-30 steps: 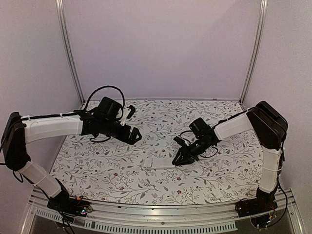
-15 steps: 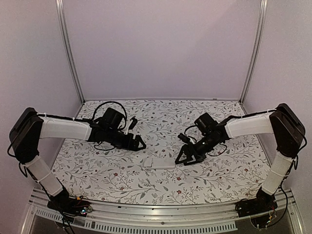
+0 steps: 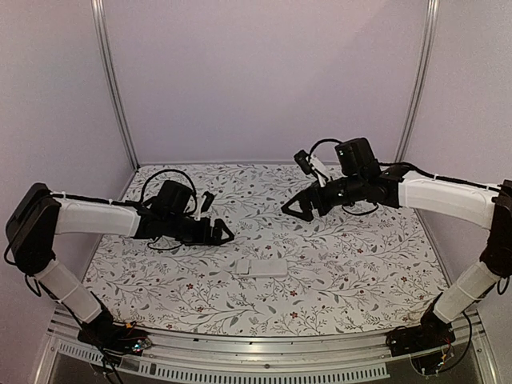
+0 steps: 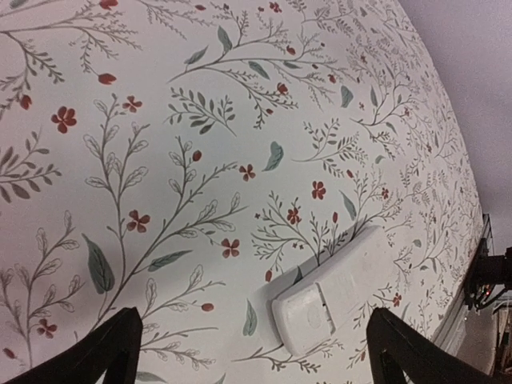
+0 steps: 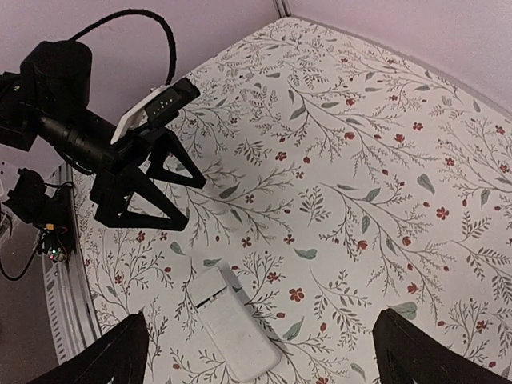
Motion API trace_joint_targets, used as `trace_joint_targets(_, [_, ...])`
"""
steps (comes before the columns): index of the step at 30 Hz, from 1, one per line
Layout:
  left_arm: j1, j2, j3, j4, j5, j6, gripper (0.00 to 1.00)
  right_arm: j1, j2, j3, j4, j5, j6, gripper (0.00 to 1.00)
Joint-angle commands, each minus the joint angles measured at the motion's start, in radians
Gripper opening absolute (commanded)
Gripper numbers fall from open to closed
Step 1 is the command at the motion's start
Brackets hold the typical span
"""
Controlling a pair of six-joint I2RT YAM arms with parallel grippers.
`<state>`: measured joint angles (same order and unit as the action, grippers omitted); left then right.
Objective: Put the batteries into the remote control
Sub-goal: Load the battery cover onto the remote control without the battery cover.
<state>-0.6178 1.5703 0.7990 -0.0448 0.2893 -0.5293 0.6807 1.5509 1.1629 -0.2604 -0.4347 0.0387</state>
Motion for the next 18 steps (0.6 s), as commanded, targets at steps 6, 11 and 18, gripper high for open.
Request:
trace_joint_targets(6, [0.018, -0.041, -0.054, 0.048, -0.004, -0.015, 0.89, 0.017, 0.203, 0.22, -0.155, -0.102, -0.26, 0.99])
trace_joint_targets(11, [0.005, -0.031, -0.078, 0.057, 0.008, -0.048, 0.74, 0.087, 0.279, 0.208, -0.204, -0.084, -0.415, 0.99])
trace_joint_targets(18, [-0.007, 0.049, -0.065, 0.085, 0.046, -0.102, 0.6, 0.166, 0.436, 0.297, -0.303, 0.005, -0.539, 0.96])
